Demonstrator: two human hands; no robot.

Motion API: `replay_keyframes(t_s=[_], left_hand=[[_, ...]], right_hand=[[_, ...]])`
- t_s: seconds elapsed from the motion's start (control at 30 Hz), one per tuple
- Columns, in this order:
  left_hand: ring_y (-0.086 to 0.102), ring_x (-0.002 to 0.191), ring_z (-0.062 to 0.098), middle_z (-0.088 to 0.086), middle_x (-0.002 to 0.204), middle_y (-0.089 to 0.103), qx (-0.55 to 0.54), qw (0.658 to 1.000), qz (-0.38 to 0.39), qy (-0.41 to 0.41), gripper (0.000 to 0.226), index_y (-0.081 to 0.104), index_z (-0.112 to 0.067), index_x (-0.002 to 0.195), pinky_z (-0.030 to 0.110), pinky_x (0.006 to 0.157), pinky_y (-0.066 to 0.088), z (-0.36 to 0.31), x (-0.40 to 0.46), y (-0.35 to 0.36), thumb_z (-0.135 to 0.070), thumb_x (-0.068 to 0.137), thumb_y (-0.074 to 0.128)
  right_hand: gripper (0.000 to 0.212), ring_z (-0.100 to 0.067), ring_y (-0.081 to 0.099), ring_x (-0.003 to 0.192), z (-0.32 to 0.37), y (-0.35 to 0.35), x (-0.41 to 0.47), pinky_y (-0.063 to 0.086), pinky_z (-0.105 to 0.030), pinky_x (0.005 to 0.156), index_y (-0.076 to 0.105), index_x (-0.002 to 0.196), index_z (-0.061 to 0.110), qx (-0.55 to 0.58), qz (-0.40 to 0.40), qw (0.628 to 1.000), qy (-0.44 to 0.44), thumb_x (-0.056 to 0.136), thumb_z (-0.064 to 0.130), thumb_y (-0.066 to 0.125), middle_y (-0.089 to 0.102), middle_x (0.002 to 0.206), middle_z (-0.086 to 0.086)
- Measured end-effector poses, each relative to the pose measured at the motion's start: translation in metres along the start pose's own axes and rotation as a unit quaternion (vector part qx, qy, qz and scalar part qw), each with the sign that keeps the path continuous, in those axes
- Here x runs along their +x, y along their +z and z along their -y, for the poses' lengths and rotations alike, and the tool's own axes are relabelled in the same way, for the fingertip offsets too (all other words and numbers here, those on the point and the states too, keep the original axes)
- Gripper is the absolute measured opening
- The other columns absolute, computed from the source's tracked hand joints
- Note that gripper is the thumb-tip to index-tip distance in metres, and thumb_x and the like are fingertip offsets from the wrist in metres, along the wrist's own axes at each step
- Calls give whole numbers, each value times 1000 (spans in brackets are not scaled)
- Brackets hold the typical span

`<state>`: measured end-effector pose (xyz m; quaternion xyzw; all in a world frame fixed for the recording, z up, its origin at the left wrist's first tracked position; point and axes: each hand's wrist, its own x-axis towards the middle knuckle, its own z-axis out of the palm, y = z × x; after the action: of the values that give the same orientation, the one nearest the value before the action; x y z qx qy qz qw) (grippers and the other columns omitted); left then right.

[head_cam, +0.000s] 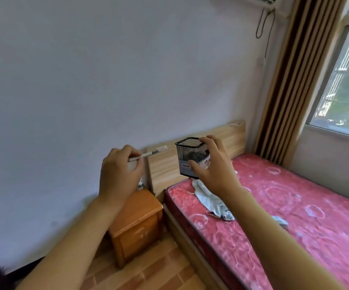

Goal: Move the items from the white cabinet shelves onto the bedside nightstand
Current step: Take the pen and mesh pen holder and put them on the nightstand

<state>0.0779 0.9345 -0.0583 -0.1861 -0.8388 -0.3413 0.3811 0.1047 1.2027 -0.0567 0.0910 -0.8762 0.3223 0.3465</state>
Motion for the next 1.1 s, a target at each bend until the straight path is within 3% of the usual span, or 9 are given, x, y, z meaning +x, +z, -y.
replay_keyframes(t_s=[0.17, 0.3, 0.47, 0.53, 0.7, 0.77, 0.87, 1.1], left_hand=[[58, 87, 14, 3, 93, 69, -6, 999, 6, -50, 7, 69, -13, 97, 17, 72, 44, 63, -7, 11, -11, 92, 75], [58, 86, 11, 1, 93, 67, -26, 995, 9, -98, 8, 69, -13, 97, 9, 69, 38, 113, -4, 22, -13, 93, 75], [60, 78, 12, -1, 88, 66, -52, 986, 13, -160, 15, 62, -24, 90, 13, 62, 39, 182, -1, 40, -18, 92, 76], [60, 77, 13, 0, 86, 68, -55, 983, 17, -173, 21, 59, -27, 87, 13, 63, 39, 207, 2, 46, -17, 91, 77], [58, 74, 5, 1, 84, 67, -64, 979, 28, -193, 22, 62, -23, 85, 6, 63, 36, 265, 6, 50, -12, 89, 80], [60, 78, -5, 3, 85, 67, -78, 977, 27, -198, 18, 65, -17, 86, 2, 62, 39, 284, 5, 50, -9, 88, 80], [60, 82, -17, 4, 82, 68, -77, 973, 25, -216, 15, 67, -12, 85, -1, 65, 39, 305, 2, 53, -3, 87, 79], [62, 85, -13, 0, 85, 69, -82, 964, 33, -252, 13, 69, -12, 88, 0, 67, 41, 346, 2, 75, -4, 87, 79]], right_hand=[[67, -16, 49, 129, -11, 71, 1, 32, -12, 108, 55, 141, 10, 29, 5, 999, 38, 80, 19, 83, 47, 146, -7], [65, 3, 41, 118, -13, 126, 6, 27, -2, 101, 56, 139, 12, 33, 7, 997, 74, 80, 15, 83, 49, 144, -5], [66, -13, 49, 128, -12, 190, 24, 44, -37, 111, 58, 137, 16, 44, 26, 993, 102, 77, 21, 83, 49, 142, -2], [66, -17, 51, 128, -12, 214, 34, 48, -44, 108, 58, 136, 17, 45, 32, 993, 108, 75, 24, 81, 50, 140, -1], [64, -13, 51, 126, -9, 269, 52, 50, -47, 105, 58, 135, 18, 53, 43, 992, 111, 76, 19, 83, 49, 139, 3], [64, -7, 48, 125, -8, 289, 55, 50, -46, 105, 58, 136, 17, 54, 53, 991, 108, 77, 15, 85, 48, 138, 4], [65, -11, 51, 128, -11, 313, 59, 51, -47, 106, 56, 136, 24, 59, 63, 988, 124, 78, 17, 84, 47, 140, 7], [64, -15, 51, 132, -28, 368, 77, 52, -48, 105, 54, 137, 28, 82, 104, 982, 135, 80, 23, 83, 46, 143, 7]])
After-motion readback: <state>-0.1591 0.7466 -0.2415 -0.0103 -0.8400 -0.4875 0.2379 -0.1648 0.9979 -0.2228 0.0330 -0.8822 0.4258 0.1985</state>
